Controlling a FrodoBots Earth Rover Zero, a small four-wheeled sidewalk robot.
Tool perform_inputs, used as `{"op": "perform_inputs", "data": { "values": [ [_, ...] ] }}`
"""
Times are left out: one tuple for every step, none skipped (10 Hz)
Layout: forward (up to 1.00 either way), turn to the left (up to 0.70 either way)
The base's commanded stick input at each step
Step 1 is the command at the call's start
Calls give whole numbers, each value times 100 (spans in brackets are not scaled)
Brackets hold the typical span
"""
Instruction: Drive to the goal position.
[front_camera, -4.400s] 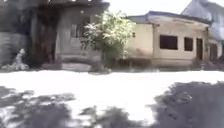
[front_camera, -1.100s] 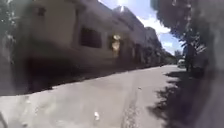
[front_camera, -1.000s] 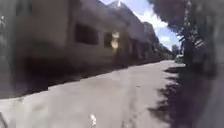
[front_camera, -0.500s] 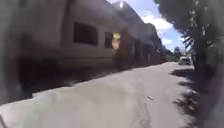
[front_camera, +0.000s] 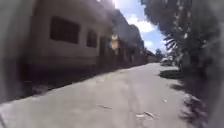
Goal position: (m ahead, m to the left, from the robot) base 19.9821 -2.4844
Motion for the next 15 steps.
{"op": "perform_inputs", "data": {
  "values": [
    [100, -37],
    [100, -32],
    [100, -29],
    [100, 21],
    [100, 20],
    [100, 12],
    [100, 6],
    [100, 7],
    [100, 0],
    [100, 0],
    [100, 9],
    [100, 20],
    [100, -36],
    [100, -40],
    [100, -40]
  ]
}}
